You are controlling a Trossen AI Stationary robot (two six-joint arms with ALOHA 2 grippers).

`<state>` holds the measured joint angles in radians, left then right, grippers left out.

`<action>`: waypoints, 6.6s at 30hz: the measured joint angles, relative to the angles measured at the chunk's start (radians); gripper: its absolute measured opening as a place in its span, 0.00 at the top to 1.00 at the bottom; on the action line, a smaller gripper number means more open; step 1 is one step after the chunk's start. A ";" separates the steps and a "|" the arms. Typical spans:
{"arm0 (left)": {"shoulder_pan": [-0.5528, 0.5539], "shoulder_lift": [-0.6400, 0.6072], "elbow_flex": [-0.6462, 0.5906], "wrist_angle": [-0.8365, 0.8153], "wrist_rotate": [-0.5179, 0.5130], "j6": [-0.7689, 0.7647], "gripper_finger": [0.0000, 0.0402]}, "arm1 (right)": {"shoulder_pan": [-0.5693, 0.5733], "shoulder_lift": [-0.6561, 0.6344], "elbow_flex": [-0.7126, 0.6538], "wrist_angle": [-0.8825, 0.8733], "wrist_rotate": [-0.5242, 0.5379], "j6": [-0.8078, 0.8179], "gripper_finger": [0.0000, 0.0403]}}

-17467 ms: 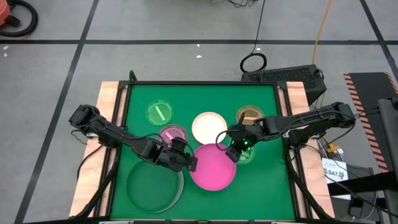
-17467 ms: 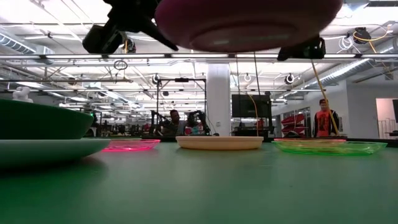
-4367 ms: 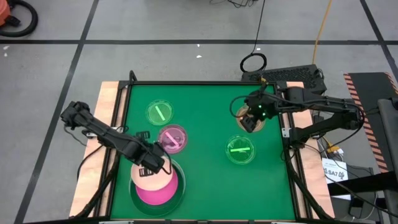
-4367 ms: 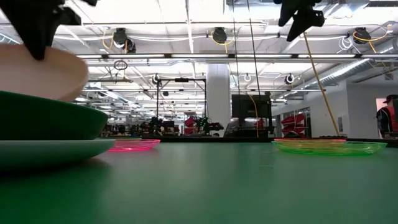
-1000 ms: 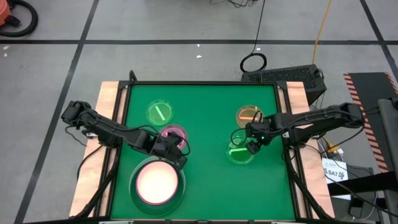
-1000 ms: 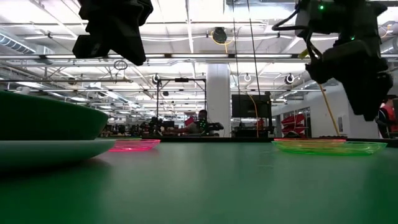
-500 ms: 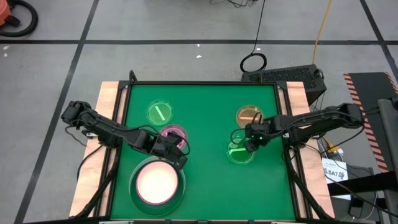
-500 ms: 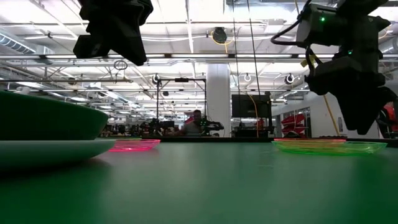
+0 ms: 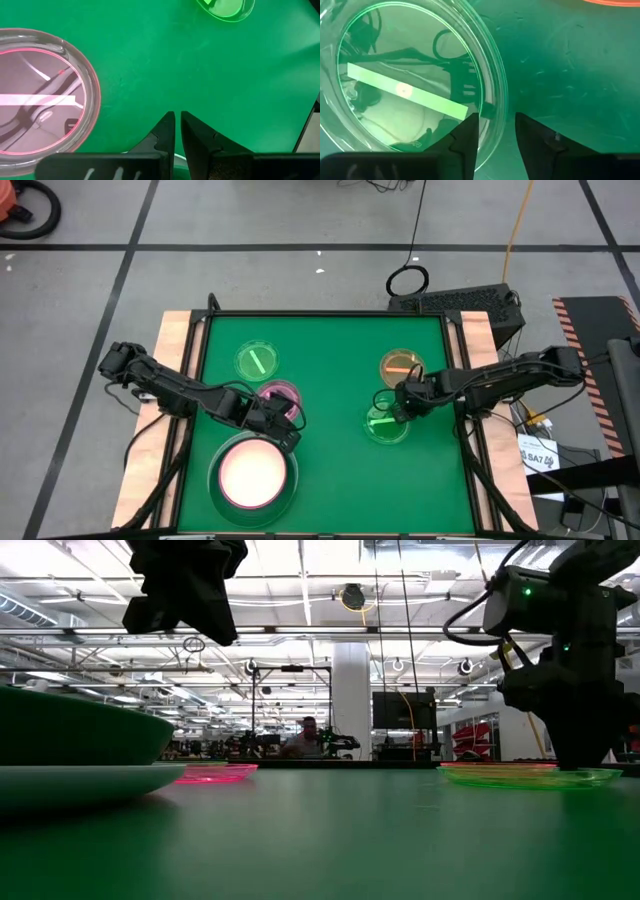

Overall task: Stack plastic plates
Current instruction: Stack the right small green plate on top of the medium white plate

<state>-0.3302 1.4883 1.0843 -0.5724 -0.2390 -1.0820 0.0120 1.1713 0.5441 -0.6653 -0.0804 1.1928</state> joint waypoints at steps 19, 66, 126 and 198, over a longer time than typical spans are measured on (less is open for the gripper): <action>0.003 0.000 0.000 0.000 0.000 0.090 0.91 | 0.000 -0.001 0.000 0.172 0.027 0.049 1.00; 0.087 -0.067 0.028 -0.038 0.055 -0.065 0.88 | 0.003 0.000 0.001 0.772 -0.041 0.228 1.00; 0.228 -0.020 0.141 -0.096 -0.066 -0.264 0.99 | -0.011 -0.014 0.117 0.764 0.153 0.214 0.43; -0.072 0.027 0.058 -0.435 0.342 0.853 0.87 | 0.238 -0.154 0.117 0.712 0.527 0.325 0.30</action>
<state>-0.4023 1.5154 1.1419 -1.0070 0.1034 -0.2295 0.2504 1.0170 0.6613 0.0464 0.4463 1.5177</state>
